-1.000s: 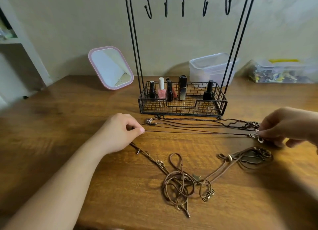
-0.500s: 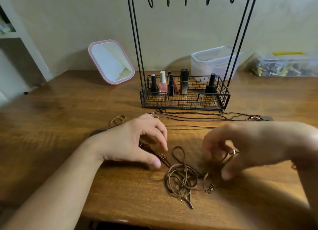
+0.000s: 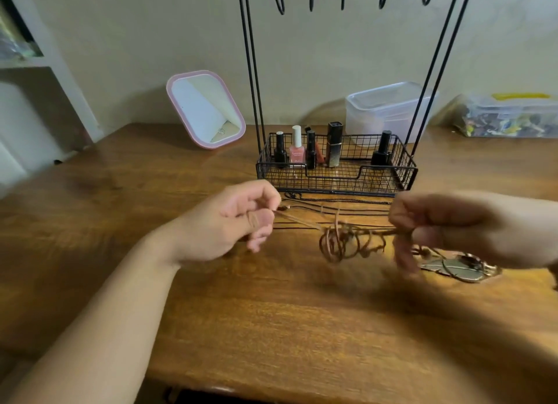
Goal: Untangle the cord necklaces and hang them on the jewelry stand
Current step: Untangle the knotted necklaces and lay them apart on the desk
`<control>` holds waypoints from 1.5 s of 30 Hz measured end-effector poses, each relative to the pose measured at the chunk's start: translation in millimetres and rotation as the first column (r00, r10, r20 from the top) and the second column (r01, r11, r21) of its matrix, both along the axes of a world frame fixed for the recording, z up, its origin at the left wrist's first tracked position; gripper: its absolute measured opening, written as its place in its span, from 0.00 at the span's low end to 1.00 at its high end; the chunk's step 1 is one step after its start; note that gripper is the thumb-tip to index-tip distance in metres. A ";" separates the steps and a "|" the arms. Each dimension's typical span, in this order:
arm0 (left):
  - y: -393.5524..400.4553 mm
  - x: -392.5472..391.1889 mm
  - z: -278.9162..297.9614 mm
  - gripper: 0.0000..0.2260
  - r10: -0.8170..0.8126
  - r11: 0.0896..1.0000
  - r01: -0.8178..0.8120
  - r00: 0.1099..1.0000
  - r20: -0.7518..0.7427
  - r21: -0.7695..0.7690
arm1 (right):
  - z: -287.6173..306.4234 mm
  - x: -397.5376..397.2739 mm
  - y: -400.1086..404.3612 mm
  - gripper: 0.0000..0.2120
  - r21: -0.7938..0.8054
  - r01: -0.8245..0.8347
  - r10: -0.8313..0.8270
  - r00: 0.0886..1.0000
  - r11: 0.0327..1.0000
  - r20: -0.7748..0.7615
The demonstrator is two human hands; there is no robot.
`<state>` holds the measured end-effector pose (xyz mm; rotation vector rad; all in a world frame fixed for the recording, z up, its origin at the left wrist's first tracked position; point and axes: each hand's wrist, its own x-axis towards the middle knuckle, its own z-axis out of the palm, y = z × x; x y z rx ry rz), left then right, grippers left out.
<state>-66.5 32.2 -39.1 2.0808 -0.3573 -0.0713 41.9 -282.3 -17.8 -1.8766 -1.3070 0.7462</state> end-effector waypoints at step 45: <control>6.2 5.1 11.9 0.27 0.634 0.485 -0.213 0.754 0.173 -0.848 | -50.0 -52.6 118.2 0.20 0.092 0.278 -0.271 0.722 0.956 0.637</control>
